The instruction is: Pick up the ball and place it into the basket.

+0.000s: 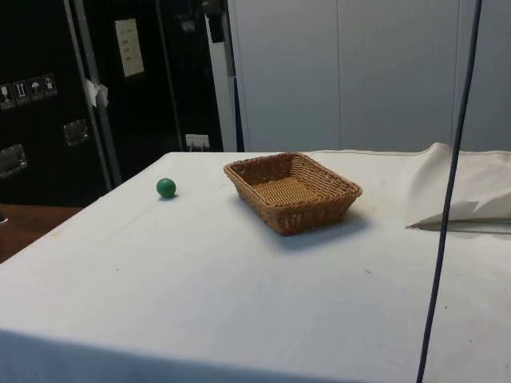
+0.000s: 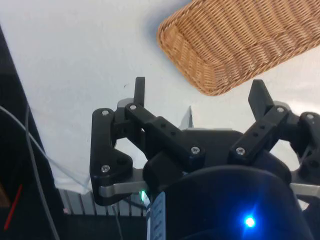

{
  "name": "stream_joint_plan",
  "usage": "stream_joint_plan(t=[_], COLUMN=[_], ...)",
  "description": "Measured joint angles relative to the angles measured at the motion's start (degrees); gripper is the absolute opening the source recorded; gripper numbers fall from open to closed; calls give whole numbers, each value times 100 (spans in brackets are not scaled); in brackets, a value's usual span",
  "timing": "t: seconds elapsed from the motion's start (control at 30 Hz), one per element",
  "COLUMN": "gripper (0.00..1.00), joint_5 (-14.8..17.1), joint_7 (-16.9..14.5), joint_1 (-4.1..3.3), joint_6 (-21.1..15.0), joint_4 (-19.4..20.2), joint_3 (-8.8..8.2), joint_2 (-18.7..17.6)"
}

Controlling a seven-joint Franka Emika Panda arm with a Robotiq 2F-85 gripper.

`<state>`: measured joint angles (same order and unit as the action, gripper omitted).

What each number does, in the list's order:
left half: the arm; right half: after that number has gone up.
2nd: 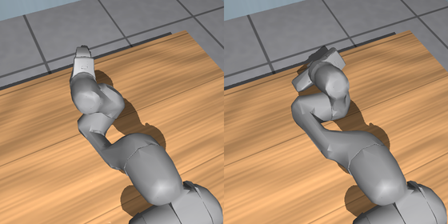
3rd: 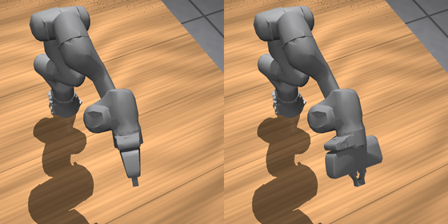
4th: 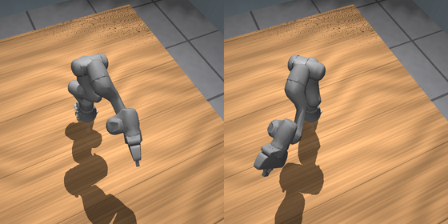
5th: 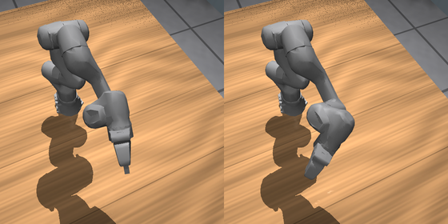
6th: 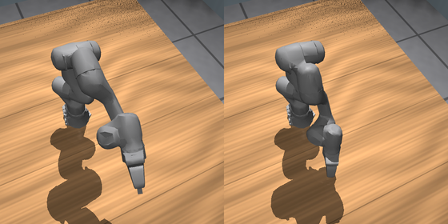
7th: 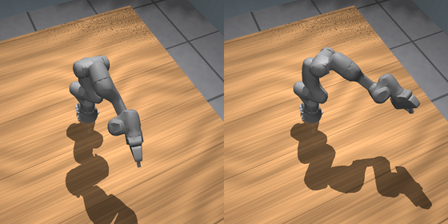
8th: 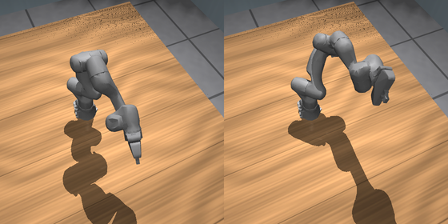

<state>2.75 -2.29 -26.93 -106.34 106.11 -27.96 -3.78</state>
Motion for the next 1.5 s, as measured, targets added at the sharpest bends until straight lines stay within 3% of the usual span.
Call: stream_joint_plan(t=[0.43, 0.67, 1.27, 1.5], gripper=[100, 100, 100, 100], joint_5=[223, 281, 516, 888], joint_7=[-470, -659, -1186, -1541], joint_1=[80, 120, 223, 281], joint_6=[-229, -441, -1473, -1868], joint_4=[-533, -636, -539, -521], joint_3=[-292, -407, -785, -963], joint_2=[-619, -762, -1146, -1513])
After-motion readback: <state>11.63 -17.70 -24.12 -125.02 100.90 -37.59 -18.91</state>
